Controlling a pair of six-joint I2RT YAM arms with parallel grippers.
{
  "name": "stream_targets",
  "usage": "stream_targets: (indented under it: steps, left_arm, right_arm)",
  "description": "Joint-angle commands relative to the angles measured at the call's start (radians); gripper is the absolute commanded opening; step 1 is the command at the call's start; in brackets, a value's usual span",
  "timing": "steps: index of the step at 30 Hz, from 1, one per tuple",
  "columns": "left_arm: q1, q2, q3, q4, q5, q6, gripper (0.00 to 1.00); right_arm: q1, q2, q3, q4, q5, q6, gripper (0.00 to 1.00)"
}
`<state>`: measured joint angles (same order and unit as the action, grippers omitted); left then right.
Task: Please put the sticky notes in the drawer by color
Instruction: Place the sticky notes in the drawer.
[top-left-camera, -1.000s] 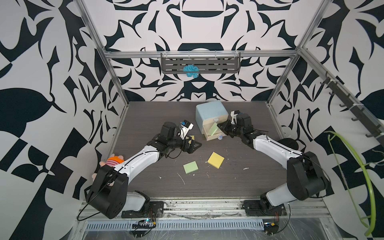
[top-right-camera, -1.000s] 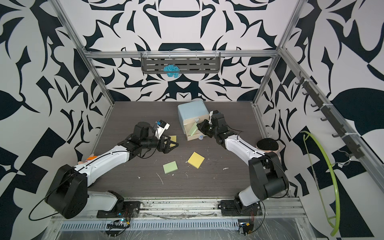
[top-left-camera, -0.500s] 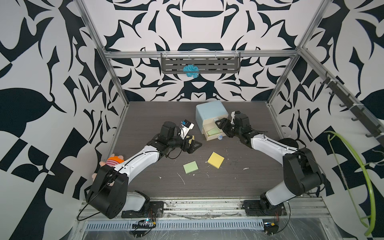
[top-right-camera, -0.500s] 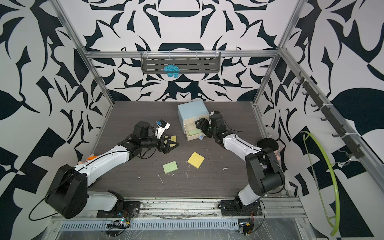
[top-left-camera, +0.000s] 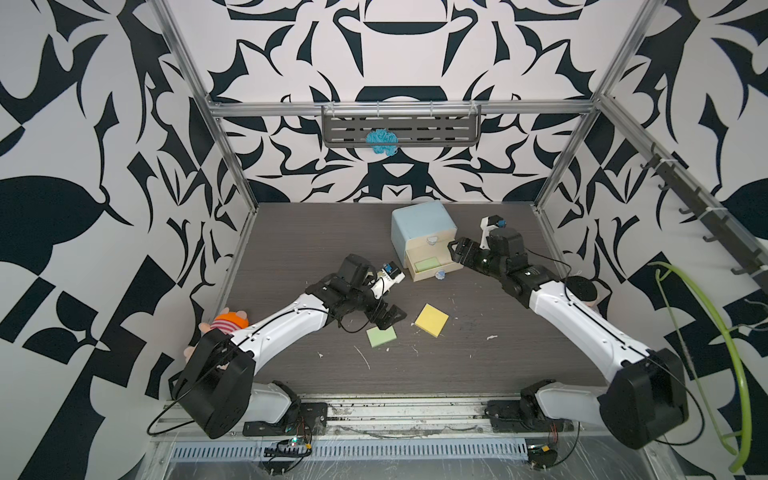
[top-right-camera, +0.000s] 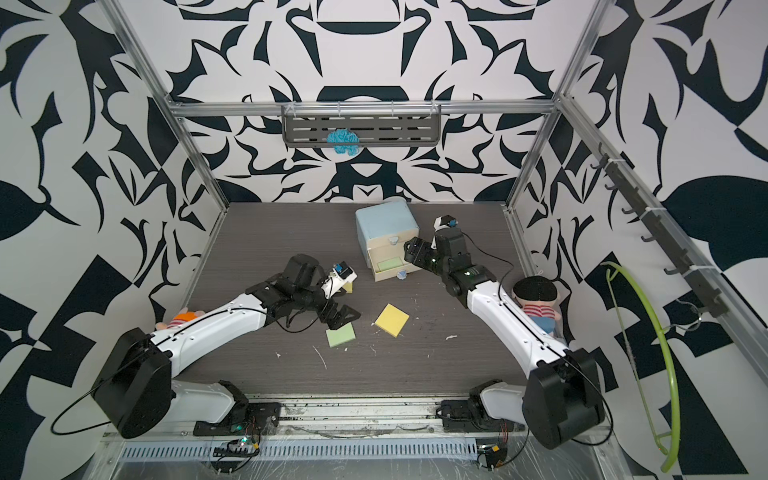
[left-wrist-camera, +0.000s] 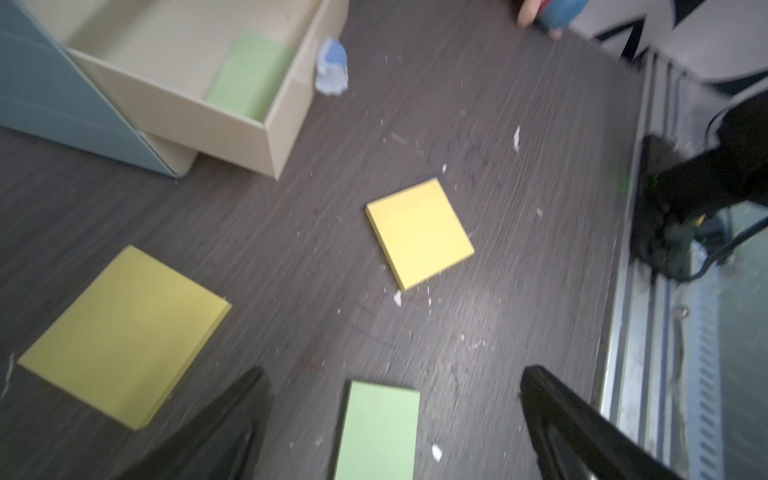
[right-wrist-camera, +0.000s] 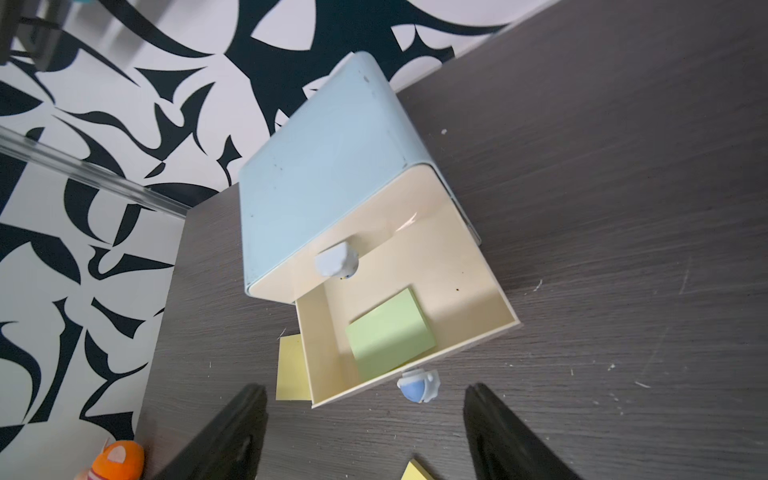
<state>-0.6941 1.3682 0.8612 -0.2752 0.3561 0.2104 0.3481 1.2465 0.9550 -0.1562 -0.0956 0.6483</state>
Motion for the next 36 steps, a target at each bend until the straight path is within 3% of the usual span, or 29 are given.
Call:
stream_targets:
  steps: [1, 9, 26, 35, 36]
  left_arm:
    - [-0.075, 0.022, 0.057, -0.259, -0.160, 0.144, 0.99]
    - [-0.121, 0.177, 0.162, -0.579, -0.329, 0.139, 0.99]
    - [-0.119, 0.323, 0.109, -0.387, -0.343, 0.161, 1.00]
    - [-0.121, 0.365, 0.076, -0.353, -0.407, 0.192, 0.86]
    - [-0.121, 0.365, 0.074, -0.349, -0.409, 0.194, 0.81]
  right_arm:
    - [0.000, -0.044, -0.023, -0.019, 0.005, -0.113, 0.80]
    - [0.000, -0.049, -0.040, -0.004, 0.003, -0.136, 0.80]
    - [-0.001, -0.039, -0.047, 0.004, -0.003, -0.131, 0.76]
    - [-0.002, -0.027, -0.039, 0.006, -0.011, -0.118, 0.74]
    - [-0.001, -0.025, -0.038, 0.006, -0.012, -0.117, 0.74]
